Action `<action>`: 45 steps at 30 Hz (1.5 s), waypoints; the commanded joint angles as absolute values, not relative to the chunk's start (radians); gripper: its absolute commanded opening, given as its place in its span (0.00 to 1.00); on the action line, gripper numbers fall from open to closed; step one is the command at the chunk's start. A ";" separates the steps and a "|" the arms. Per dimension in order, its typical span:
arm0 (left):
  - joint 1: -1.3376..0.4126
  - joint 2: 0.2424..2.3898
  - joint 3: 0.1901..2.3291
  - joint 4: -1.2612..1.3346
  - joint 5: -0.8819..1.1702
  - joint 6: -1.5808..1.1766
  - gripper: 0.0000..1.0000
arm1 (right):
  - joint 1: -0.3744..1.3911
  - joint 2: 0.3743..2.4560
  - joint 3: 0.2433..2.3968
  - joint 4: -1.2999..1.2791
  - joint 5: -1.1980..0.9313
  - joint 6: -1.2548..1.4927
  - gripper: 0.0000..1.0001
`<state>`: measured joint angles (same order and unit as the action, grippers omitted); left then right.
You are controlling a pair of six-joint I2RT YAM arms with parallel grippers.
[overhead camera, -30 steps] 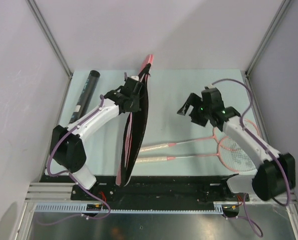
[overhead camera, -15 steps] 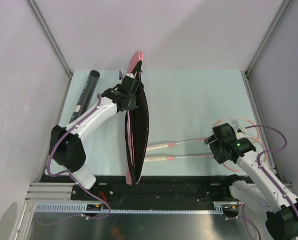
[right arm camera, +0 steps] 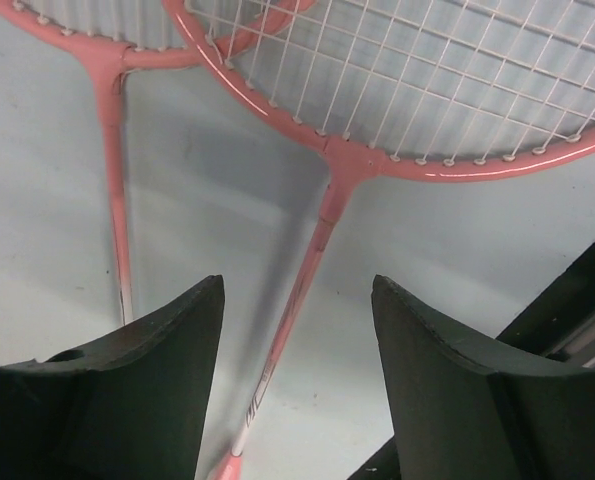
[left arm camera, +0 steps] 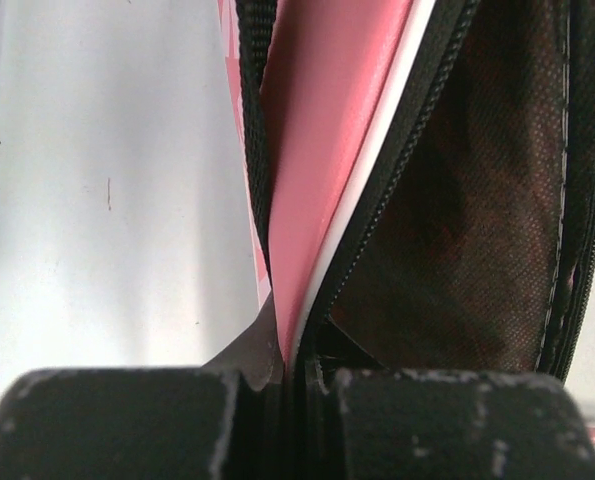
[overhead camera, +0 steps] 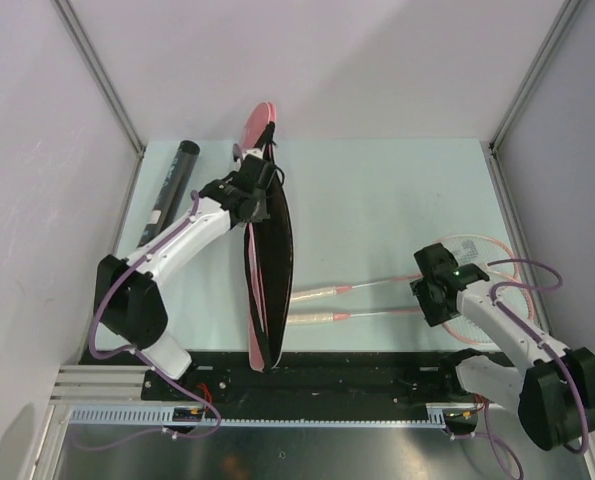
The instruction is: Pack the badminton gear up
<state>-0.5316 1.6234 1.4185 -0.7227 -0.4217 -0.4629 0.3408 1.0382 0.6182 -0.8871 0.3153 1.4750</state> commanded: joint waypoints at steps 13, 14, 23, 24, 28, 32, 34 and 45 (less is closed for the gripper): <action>-0.523 1.528 1.419 -0.699 -0.479 -0.462 0.00 | 0.322 1.169 0.565 -0.775 0.314 1.589 0.49; -0.523 1.529 1.419 -0.696 -0.476 -0.463 0.00 | 0.322 1.170 0.563 -0.778 0.311 1.606 0.49; -0.517 1.522 1.419 -0.699 -0.476 -0.460 0.01 | 0.319 1.180 0.531 -0.767 0.321 1.646 0.29; -0.515 1.523 1.419 -0.699 -0.474 -0.457 0.01 | 0.321 1.174 0.528 -0.758 0.318 1.641 0.21; -0.511 1.523 1.419 -0.698 -0.471 -0.440 0.00 | 0.336 1.089 0.522 -0.758 0.348 1.614 0.00; -0.491 1.545 1.424 -0.696 -0.434 -0.428 0.01 | 0.379 0.868 0.525 -0.744 0.422 1.516 0.00; -0.473 1.554 1.425 -0.695 -0.414 -0.430 0.01 | 0.391 0.801 0.528 -0.730 0.445 1.433 0.00; -0.405 1.583 1.442 -0.664 -0.220 -0.347 0.01 | 0.388 0.863 0.742 -0.224 0.107 0.635 0.00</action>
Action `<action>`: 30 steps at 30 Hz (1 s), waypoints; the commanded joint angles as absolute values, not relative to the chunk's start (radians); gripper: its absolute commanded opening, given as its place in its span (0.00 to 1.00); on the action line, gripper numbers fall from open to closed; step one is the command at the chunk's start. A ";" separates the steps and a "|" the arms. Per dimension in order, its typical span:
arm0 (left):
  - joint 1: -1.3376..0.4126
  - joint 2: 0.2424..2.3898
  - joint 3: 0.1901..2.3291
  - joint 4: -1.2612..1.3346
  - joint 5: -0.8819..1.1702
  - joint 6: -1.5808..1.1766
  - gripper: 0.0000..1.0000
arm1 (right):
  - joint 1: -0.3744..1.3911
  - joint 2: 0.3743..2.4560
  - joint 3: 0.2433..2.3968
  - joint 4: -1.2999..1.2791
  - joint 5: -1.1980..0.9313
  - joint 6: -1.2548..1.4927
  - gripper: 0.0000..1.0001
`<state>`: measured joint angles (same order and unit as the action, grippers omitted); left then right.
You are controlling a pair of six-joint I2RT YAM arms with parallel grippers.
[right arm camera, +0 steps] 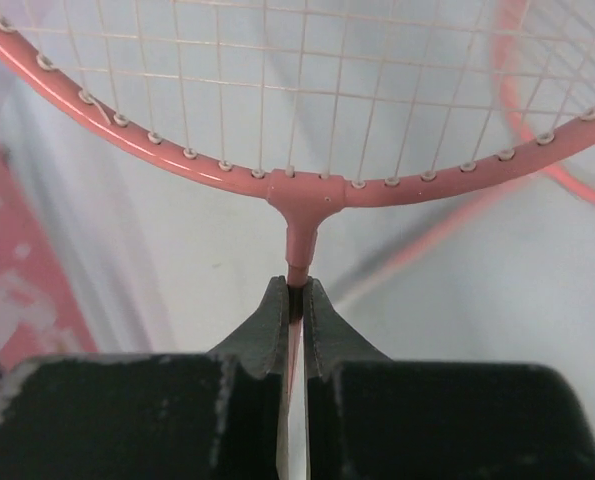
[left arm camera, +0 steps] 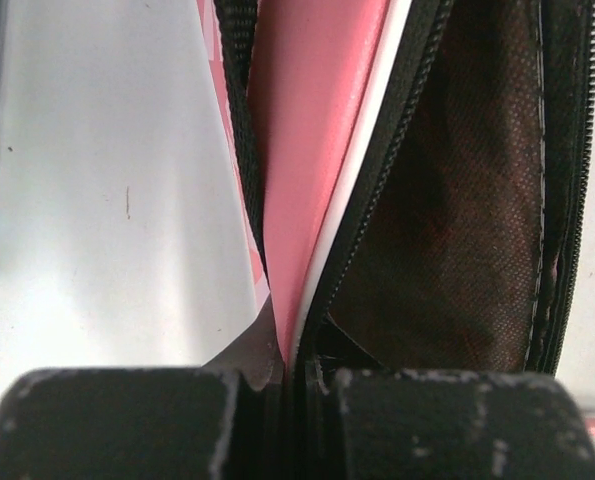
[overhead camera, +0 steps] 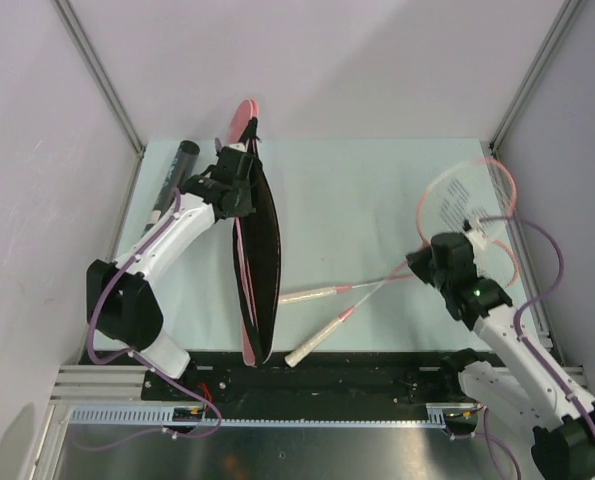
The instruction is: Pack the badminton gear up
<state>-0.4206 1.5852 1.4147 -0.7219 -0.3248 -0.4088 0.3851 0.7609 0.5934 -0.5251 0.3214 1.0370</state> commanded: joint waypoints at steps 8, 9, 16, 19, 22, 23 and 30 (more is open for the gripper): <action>-0.328 1.589 1.442 -0.600 -0.095 -0.304 0.00 | 0.376 1.136 1.066 -0.058 -0.380 0.543 0.00; -0.321 1.601 1.448 -0.597 -0.088 -0.307 0.01 | 0.374 1.167 1.089 -0.051 -0.469 0.555 0.00; -0.272 1.670 1.511 -0.597 0.020 -0.357 0.00 | 0.354 1.376 1.135 0.299 -0.799 0.862 0.00; -0.272 1.692 1.532 -0.597 0.028 -0.371 0.00 | 0.357 1.456 1.135 0.437 -0.877 0.965 0.00; -0.272 1.707 1.554 -0.597 0.034 -0.377 0.01 | 0.377 1.535 1.135 0.540 -0.949 1.080 0.00; -0.272 1.719 1.568 -0.597 0.049 -0.376 0.01 | 0.388 1.554 1.137 0.619 -0.971 1.160 0.00; -0.265 1.766 1.605 -0.575 0.075 -0.374 0.00 | 0.518 1.647 1.132 0.848 -1.052 1.443 0.00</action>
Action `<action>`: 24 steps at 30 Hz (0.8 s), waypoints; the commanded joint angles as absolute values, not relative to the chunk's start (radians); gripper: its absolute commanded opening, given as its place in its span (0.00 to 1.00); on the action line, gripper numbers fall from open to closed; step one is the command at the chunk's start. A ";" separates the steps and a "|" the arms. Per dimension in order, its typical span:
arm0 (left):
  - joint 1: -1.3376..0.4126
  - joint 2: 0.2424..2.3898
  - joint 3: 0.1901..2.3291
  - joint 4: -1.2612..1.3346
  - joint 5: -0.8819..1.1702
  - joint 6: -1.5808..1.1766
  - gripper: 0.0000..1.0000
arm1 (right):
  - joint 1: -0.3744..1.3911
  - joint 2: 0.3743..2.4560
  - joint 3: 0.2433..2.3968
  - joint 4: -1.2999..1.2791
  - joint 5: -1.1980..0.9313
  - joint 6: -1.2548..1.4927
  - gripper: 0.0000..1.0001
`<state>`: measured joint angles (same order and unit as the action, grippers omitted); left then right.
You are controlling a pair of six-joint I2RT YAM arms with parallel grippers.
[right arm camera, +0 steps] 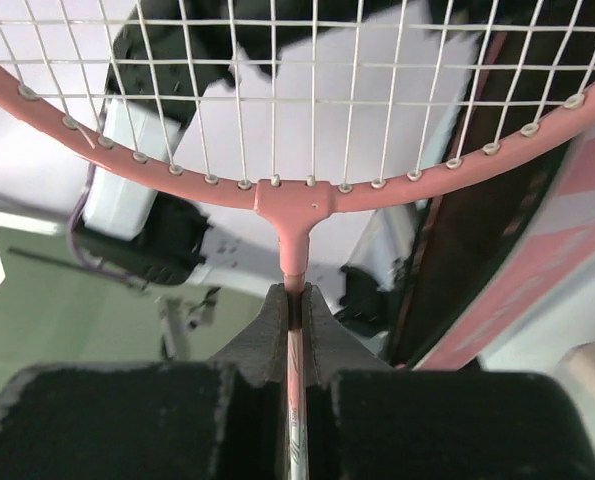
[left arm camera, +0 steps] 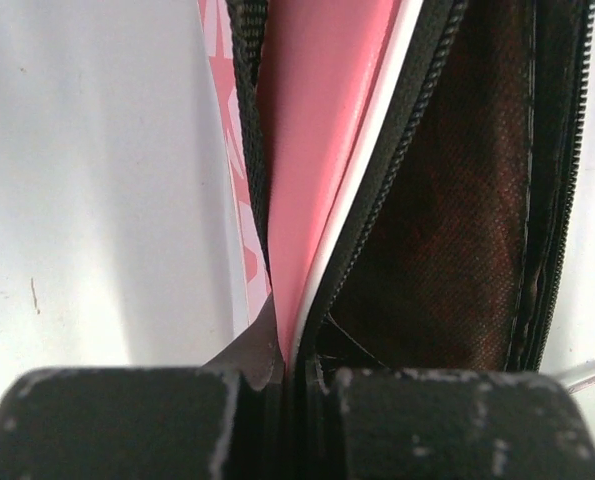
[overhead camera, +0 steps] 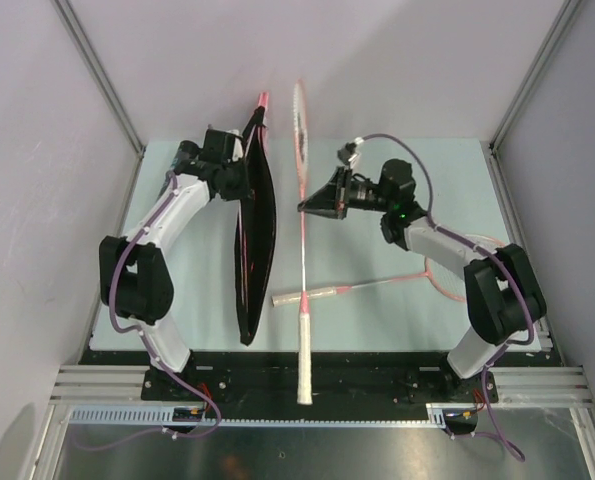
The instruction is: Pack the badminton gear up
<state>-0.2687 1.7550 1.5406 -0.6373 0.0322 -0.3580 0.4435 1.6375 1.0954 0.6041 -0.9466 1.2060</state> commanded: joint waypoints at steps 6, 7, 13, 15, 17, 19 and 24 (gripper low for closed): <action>-0.252 1.787 1.624 -0.568 0.090 -0.391 0.01 | 0.615 1.701 1.068 1.121 -1.002 1.681 0.00; -0.252 1.789 1.626 -0.566 0.098 -0.393 0.00 | 0.623 1.710 1.051 1.156 -0.982 1.712 0.00; -0.249 1.783 1.626 -0.561 0.097 -0.396 0.00 | 0.661 1.793 0.941 1.344 -0.873 1.861 0.00; -0.245 1.773 1.614 -0.558 0.098 -0.396 0.00 | 0.666 1.810 0.925 1.336 -0.853 1.856 0.00; -0.245 1.770 1.605 -0.555 0.103 -0.396 0.00 | 0.670 1.825 0.920 1.319 -0.841 1.844 0.00; -0.245 1.769 1.597 -0.552 0.113 -0.399 0.00 | 0.664 1.838 0.923 1.277 -0.827 1.816 0.00; -0.245 1.755 1.572 -0.538 0.167 -0.400 0.00 | 0.644 1.954 0.949 1.359 -0.808 1.868 0.00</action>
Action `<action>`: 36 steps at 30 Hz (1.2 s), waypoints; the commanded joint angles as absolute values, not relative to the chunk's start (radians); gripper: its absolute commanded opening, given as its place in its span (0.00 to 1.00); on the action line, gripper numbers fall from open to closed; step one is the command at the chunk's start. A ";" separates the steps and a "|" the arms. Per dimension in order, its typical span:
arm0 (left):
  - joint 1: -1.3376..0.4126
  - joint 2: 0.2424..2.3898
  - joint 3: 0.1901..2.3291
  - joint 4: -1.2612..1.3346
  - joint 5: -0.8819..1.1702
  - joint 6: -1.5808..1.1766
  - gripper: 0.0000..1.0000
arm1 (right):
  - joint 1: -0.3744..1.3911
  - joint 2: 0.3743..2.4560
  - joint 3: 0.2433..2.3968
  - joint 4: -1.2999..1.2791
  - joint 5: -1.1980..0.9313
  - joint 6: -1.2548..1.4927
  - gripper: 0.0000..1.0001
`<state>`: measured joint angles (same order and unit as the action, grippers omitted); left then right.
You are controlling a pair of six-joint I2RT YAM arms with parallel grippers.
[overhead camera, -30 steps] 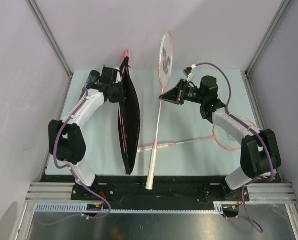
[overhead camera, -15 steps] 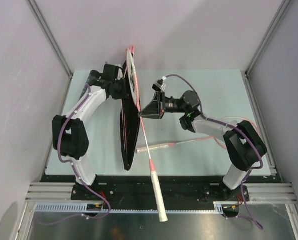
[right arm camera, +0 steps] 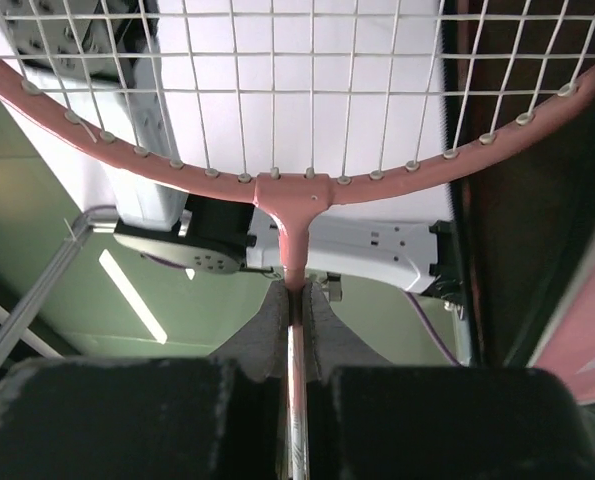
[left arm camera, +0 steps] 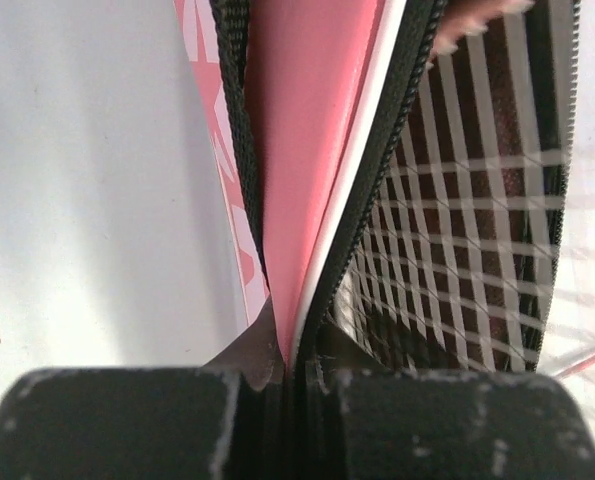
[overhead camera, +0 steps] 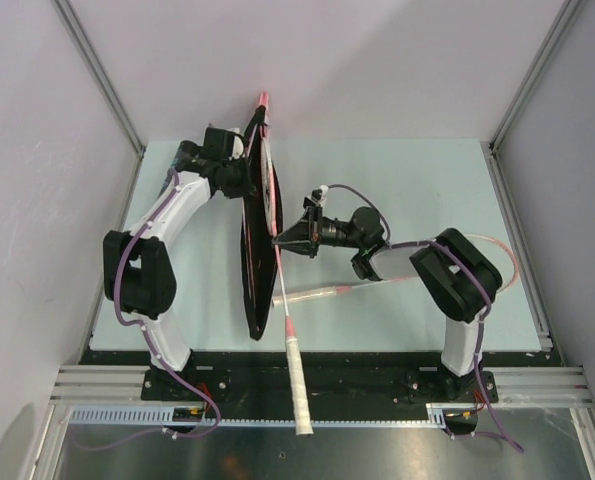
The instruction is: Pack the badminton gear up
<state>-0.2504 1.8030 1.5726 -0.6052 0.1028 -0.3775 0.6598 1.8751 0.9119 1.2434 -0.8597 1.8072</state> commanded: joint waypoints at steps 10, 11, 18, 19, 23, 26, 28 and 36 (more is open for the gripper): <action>-0.247 1.709 1.493 -0.502 0.241 -0.399 0.01 | 0.634 2.043 1.106 1.134 -0.762 1.744 0.00; -0.248 1.706 1.477 -0.493 0.248 -0.403 0.00 | 0.632 2.048 1.124 1.094 -0.750 1.685 0.00; -0.259 1.674 1.410 -0.469 0.281 -0.402 0.00 | 0.604 2.123 1.345 0.801 -0.729 1.478 0.00; -0.261 1.667 1.404 -0.468 0.281 -0.403 0.00 | 0.600 2.144 1.374 0.748 -0.730 1.456 0.00; -0.261 1.648 1.368 -0.457 0.288 -0.396 0.00 | 0.572 2.171 1.498 0.524 -0.698 1.306 0.00; -0.264 1.643 1.358 -0.449 0.293 -0.391 0.00 | 0.565 2.221 1.620 0.410 -0.707 1.243 0.03; -0.265 1.646 1.355 -0.445 0.299 -0.391 0.00 | 0.561 2.235 1.693 0.318 -0.697 1.198 0.06; -0.265 1.632 1.336 -0.436 0.262 -0.385 0.00 | 0.552 2.195 1.692 0.174 -0.614 1.209 0.05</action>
<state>-0.2489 1.7054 1.3476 -0.3992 0.2161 -0.3840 0.5739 2.2368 1.6627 0.2413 -0.7197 1.2285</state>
